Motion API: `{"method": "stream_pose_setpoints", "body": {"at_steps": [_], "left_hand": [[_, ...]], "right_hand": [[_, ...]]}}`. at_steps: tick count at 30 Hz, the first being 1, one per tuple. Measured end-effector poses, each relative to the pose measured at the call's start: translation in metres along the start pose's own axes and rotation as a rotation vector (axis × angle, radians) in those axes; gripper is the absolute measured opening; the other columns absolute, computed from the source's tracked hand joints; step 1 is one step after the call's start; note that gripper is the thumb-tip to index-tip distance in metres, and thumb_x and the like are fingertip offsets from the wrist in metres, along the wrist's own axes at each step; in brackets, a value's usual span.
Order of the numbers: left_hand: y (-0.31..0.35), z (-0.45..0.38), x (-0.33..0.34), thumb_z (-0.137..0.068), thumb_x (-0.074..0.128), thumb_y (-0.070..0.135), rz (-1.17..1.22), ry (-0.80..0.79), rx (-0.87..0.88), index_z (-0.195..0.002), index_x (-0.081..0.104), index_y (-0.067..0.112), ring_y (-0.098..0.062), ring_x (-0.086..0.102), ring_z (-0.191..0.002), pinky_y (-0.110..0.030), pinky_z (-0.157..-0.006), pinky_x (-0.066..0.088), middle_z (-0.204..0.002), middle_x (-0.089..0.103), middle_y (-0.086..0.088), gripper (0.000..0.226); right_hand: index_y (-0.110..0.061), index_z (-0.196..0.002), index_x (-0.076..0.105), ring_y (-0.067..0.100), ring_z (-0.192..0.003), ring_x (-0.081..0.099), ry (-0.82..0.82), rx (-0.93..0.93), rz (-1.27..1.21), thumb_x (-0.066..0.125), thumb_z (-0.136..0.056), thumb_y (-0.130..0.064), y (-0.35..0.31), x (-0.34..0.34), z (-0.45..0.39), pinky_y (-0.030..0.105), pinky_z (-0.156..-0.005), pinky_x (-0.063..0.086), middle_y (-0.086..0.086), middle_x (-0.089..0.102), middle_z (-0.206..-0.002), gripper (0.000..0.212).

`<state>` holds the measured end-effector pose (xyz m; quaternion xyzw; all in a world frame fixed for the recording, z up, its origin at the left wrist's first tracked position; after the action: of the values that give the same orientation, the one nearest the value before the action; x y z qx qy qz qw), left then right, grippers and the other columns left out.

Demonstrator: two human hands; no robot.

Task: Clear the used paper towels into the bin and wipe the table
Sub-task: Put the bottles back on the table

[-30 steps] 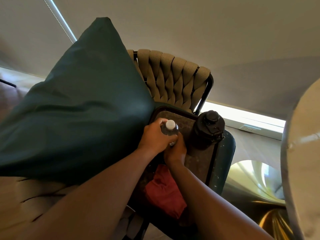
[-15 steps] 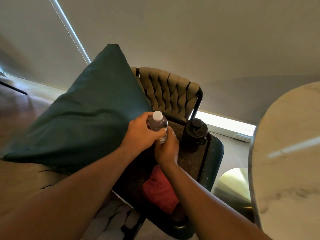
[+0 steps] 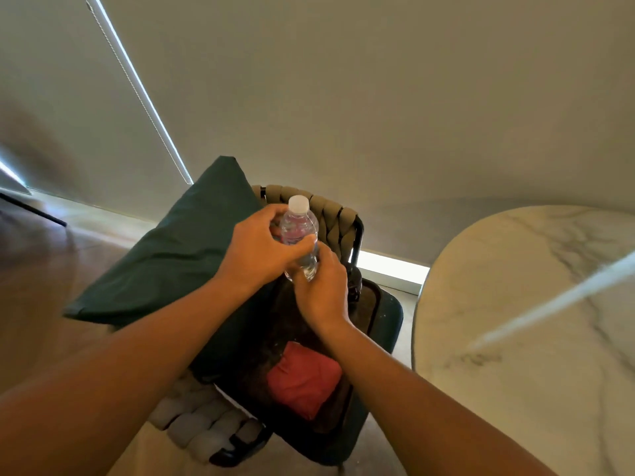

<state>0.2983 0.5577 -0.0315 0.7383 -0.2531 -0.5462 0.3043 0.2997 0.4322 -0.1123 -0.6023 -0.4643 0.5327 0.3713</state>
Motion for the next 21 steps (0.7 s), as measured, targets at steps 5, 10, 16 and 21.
{"method": "stream_pose_setpoints", "body": {"at_steps": [5, 10, 16, 21], "left_hand": [[0.061, -0.004, -0.007, -0.075, 0.082, 0.044, 0.015, -0.033, 0.104, -0.127, 0.060, 0.021, 0.014, 0.059, -0.089, 0.001, -0.077, 0.044, -0.104, 0.060, 0.019, 0.062], [0.124, -0.006, 0.016, -0.074, 0.083, 0.048, 0.050, -0.104, 0.186, -0.125, 0.062, 0.021, 0.004, 0.066, -0.092, -0.010, -0.082, 0.052, -0.107, 0.068, 0.013, 0.061], [0.197, -0.004, 0.074, -0.073, 0.082, 0.052, 0.073, -0.203, 0.267, -0.122, 0.064, 0.023, 0.001, 0.067, -0.088, -0.014, -0.081, 0.054, -0.104, 0.069, 0.012, 0.059], [0.261, -0.002, 0.136, -0.072, 0.082, 0.053, 0.118, -0.295, 0.318, -0.123, 0.064, 0.023, 0.005, 0.065, -0.087, -0.005, -0.076, 0.050, -0.104, 0.068, 0.014, 0.061]], "right_hand": [[-0.039, -0.110, 0.056, -0.009, -0.093, 0.060, 0.000, -0.034, 0.039, 0.072, -0.091, -0.036, -0.034, -0.052, -0.001, 0.007, -0.075, 0.047, -0.027, 0.060, -0.100, 0.026], [-0.033, -0.122, 0.057, 0.006, -0.105, 0.060, 0.069, -0.005, 0.111, 0.071, -0.090, -0.042, -0.041, -0.120, -0.001, 0.023, -0.087, 0.049, -0.013, 0.064, -0.116, 0.037], [-0.039, -0.127, 0.052, 0.015, -0.112, 0.061, 0.181, 0.051, 0.253, 0.067, -0.089, -0.054, -0.025, -0.212, 0.004, 0.045, -0.095, 0.054, -0.010, 0.065, -0.124, 0.043], [-0.032, -0.135, 0.052, 0.014, -0.116, 0.059, 0.252, 0.133, 0.311, 0.066, -0.090, -0.054, -0.010, -0.300, 0.007, 0.043, -0.102, 0.051, -0.007, 0.063, -0.131, 0.053]]}}
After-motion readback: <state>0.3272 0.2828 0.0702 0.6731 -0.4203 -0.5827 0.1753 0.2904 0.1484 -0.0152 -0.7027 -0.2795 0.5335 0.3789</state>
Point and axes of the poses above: each hand's wrist, its own z-axis away from the middle knuckle, its own x-axis out of the palm, y = z × x, the point moved 4 cm from there along -z, towards the middle knuckle
